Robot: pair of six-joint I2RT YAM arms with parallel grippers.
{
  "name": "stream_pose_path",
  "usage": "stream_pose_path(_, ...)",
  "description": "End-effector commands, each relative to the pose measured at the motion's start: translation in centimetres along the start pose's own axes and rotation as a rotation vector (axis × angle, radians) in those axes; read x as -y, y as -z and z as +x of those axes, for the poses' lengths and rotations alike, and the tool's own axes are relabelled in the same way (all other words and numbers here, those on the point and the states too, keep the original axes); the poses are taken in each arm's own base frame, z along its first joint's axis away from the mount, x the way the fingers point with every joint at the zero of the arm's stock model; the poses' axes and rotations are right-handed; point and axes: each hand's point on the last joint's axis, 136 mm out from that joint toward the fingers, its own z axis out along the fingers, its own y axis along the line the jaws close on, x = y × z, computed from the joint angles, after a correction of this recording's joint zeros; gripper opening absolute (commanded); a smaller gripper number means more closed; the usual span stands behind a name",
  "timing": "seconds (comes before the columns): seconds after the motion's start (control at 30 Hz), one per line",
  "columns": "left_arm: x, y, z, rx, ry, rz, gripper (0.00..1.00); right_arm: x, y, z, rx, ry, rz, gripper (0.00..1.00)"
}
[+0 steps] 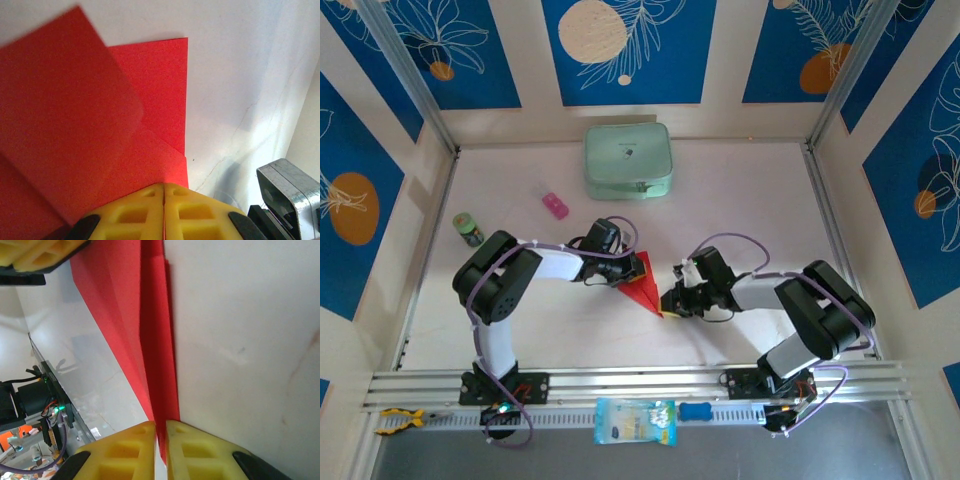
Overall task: Fold a paper plane with a square sheet of paper (pick it up from the middle)
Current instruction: Fourth fold the wing at the center of the table.
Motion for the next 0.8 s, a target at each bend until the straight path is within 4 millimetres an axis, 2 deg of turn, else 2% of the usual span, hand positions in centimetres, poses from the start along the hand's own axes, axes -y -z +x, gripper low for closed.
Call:
stream_pose_path(0.0,-2.8,-0.7,1.0,-0.027,0.036,-0.067,0.09,2.5,0.1,2.8,-0.068,-0.088,0.079,0.14)
stream_pose_path(0.23,-2.8,-0.7,1.0,-0.027,0.038,-0.064,0.08,3.8,-0.1,3.4,-0.076,-0.122,0.126,0.05)
stream_pose_path(0.4,-2.8,-0.6,1.0,-0.024,0.039,-0.063,0.08,3.2,0.3,3.6,-0.072,-0.112,0.113,0.11)
stream_pose_path(0.5,-2.9,-0.6,1.0,-0.024,0.04,-0.064,0.08,3.1,0.5,4.0,-0.074,-0.12,0.109,0.1)
stream_pose_path(0.63,-3.0,-0.6,1.0,-0.024,0.044,-0.064,0.08,3.7,0.4,4.5,-0.086,-0.142,0.125,0.05)
stream_pose_path(0.77,-3.0,-0.6,1.0,-0.024,0.044,-0.061,0.08,3.5,0.3,4.6,-0.091,-0.134,0.118,0.09)
